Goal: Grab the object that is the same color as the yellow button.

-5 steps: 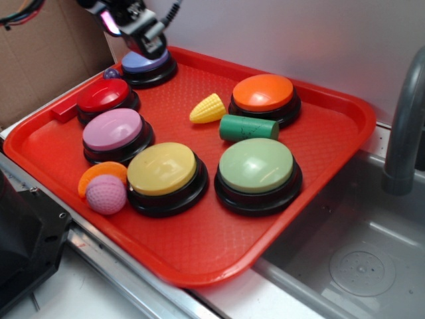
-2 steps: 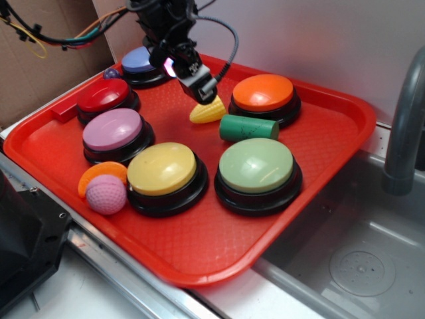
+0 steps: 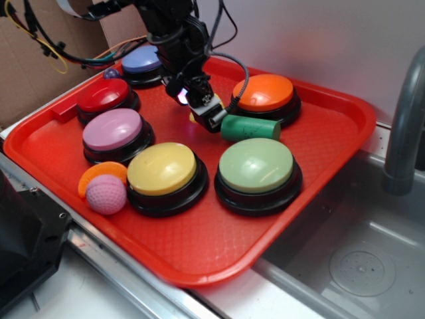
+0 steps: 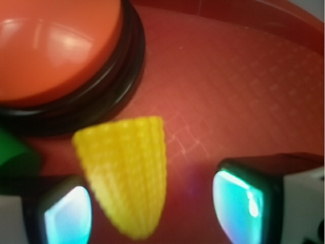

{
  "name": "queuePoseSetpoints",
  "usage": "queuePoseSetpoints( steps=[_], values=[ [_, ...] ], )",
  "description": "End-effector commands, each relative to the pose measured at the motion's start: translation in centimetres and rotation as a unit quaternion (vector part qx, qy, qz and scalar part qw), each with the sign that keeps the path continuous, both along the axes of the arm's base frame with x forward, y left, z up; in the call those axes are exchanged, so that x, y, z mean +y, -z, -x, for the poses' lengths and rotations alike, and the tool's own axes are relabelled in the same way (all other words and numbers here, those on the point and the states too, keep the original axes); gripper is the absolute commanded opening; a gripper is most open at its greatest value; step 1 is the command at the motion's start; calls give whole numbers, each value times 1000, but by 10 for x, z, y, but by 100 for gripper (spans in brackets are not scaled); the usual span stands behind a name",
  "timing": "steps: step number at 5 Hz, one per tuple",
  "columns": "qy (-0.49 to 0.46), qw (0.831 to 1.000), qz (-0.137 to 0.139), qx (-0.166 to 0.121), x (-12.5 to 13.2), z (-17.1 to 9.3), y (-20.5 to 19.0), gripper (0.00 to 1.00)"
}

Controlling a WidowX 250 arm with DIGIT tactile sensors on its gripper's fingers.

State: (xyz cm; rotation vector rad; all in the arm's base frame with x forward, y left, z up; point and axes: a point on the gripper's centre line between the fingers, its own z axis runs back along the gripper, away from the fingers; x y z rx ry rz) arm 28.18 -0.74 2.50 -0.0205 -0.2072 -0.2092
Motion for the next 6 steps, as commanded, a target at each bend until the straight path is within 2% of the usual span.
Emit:
queuePoseSetpoints(
  steps=[1,2,3,4,5,6],
  values=[
    [37,999,20,-22,-12,-20,-1,100],
    [40,999,11,-25,-11,-21,-1,0],
    [32,999,15,-32,-8,-19,-7,0],
    [12,1000,-5,-16,-1,-16,-25,0],
    [-9,1000,-6,7,3,-12,-59,0],
    [-55,998,-37,10,3,0,-104,0]
  ],
)
